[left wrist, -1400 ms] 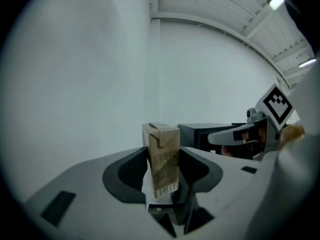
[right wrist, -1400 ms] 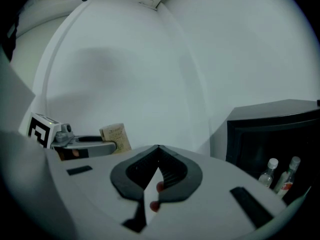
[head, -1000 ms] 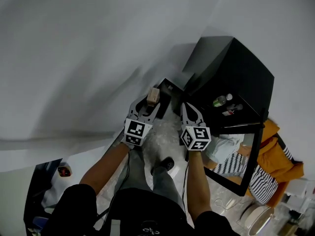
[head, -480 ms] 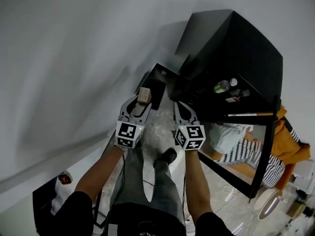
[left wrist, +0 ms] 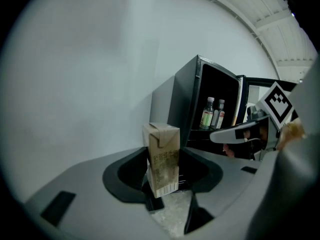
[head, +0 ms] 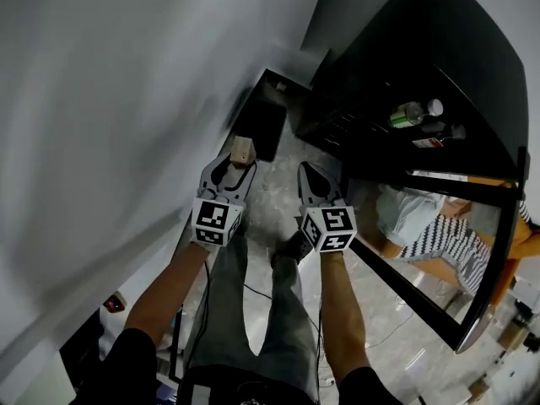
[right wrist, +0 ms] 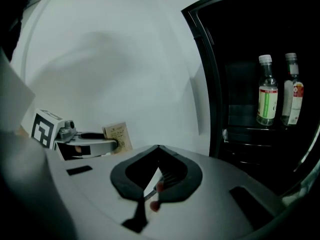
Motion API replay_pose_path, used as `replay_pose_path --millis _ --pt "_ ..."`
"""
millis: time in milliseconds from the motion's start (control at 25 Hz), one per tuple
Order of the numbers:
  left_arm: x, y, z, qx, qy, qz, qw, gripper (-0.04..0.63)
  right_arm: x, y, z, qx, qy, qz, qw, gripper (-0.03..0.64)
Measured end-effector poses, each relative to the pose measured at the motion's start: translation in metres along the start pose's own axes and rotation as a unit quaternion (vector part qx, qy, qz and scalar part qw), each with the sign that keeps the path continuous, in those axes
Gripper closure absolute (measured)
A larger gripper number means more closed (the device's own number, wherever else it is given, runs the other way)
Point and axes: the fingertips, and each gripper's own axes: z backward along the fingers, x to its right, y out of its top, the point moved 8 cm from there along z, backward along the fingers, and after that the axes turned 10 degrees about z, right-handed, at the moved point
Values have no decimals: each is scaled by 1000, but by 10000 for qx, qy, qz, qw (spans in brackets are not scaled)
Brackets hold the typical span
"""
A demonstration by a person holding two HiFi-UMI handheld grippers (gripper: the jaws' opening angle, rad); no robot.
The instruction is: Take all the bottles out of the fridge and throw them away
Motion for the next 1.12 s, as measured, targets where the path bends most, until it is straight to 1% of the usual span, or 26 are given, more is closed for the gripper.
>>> replay_pose_path --millis 280,440,680,840,1000,1120 --pt "-11 -42 -22 -263 -103 9 9996 394 3 -40 -26 -91 -7 -117 9999 615" --pt "-18 -56 -38 -325 -150 44 9993 394 8 -51 -39 -125 -5 -205 9997 615" --pt "-34 -83 -75 -445 -281 105 9986 394 18 -68 -60 -222 -13 -181 9996 616" --pt "-44 -101 -106 -609 -380 104 9974 394 28 -80 -71 -293 -77 -271 9992 615" --pt "-55 -117 -130 -756 -374 126 9964 394 37 -92 -84 -361 -123 -344 9987 615" --pt "-58 -124 -139 -863 -364 199 9954 394 45 -104 -94 -516 -139 -400 9978 615"
